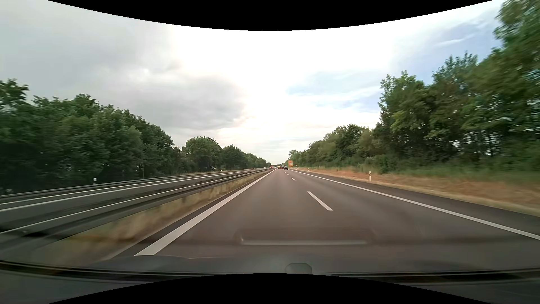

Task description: Follow the waypoints while adhering to traffic rules and regulations

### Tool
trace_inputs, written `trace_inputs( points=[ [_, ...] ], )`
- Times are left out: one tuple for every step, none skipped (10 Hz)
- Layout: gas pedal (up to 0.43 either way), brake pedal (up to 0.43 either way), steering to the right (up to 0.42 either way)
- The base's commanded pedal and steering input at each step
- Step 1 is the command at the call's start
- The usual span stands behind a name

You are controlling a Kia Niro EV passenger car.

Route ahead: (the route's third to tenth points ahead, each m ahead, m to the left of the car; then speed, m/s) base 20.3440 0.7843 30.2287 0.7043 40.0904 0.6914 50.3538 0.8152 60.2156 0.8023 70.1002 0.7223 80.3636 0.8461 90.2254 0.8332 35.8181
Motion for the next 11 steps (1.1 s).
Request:
trace_inputs(
  points=[
    [0.28,0.0,-0.003],
    [0.28,0.0,-0.003],
    [0.28,0.0,-0.003],
    [0.28,0.0,-0.003],
    [0.28,0.0,-0.003],
    [0.28,0.0,-0.003],
    [0.268,0.0,-0.003],
    [0.209,0.0,-0.003],
    [0.13,0.0,-0.003],
    [0.13,0.0,-0.003],
    [0.13,0.0,-0.003]
  ],
)
